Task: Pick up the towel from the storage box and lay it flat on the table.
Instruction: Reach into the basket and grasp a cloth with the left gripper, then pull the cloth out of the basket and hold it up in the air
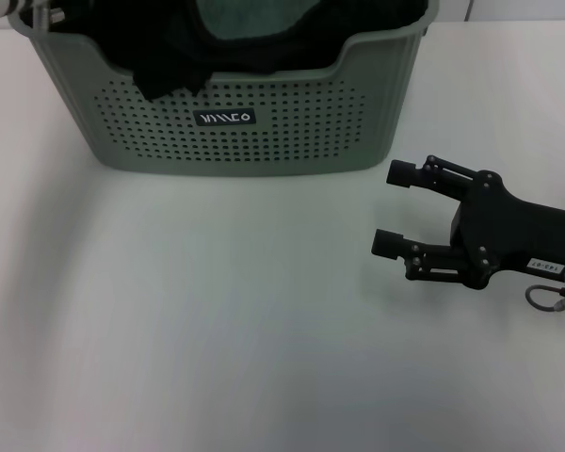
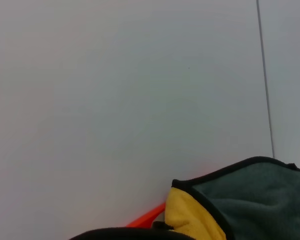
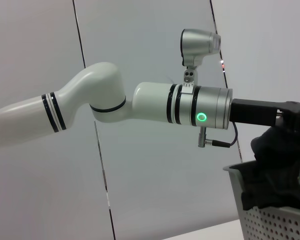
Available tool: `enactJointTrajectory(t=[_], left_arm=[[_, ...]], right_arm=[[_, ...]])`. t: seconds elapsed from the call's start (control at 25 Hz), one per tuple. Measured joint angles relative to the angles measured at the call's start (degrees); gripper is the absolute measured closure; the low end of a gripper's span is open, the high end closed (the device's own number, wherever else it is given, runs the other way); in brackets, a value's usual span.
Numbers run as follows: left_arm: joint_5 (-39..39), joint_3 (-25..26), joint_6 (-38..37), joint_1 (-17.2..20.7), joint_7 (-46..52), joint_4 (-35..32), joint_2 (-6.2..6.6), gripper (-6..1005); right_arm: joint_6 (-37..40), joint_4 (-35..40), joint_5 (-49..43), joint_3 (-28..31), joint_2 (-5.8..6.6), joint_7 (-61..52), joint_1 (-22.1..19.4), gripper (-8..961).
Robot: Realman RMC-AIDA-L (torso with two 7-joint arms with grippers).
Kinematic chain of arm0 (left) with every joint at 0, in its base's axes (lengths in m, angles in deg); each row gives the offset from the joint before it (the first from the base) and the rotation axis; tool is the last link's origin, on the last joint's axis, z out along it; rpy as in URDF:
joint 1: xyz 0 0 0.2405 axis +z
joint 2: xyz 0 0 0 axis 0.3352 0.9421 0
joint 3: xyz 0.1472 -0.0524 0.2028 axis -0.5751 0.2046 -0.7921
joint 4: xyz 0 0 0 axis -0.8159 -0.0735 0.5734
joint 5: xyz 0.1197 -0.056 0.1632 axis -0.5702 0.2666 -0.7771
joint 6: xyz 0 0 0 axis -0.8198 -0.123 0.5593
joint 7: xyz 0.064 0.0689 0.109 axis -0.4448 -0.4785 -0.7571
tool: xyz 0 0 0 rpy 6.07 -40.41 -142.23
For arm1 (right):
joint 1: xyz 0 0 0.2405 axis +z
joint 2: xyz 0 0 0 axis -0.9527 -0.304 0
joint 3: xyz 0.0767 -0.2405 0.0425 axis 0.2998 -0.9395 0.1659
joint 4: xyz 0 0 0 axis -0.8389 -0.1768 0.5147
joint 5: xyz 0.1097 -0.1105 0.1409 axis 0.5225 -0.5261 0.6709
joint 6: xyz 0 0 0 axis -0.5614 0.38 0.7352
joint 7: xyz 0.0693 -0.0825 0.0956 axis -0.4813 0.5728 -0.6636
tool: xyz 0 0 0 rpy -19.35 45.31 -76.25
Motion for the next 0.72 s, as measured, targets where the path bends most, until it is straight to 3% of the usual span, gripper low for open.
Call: enactJointTrajectory(t=[0.2, 0.48, 0.52, 0.72], left_arm=[[0.9, 0.1, 0.1, 0.5, -0.5, -0.6, -0.11, 983], [14.6, 0.4, -4.7, 5.6, -8.1, -8.2, 0.15, 984], [21.1, 1.8, -10.3, 7.3, -11.5, -11.7, 0.29, 984], [33.2, 9.2, -28.6, 8.8, -14.3, -17.1, 0.87, 983]], right_arm=[[0.1, 0.0, 0.1, 0.1, 0.0, 0.0, -0.1, 83], [3.4, -0.1, 0.8, 2.2, 0.01, 1.4, -1.6, 84], [4.1, -0.1, 0.8, 2.7, 0.0, 1.7, -1.8, 84], [10.5, -0.1, 0.5, 7.1, 0.9, 2.6, -2.8, 84]])
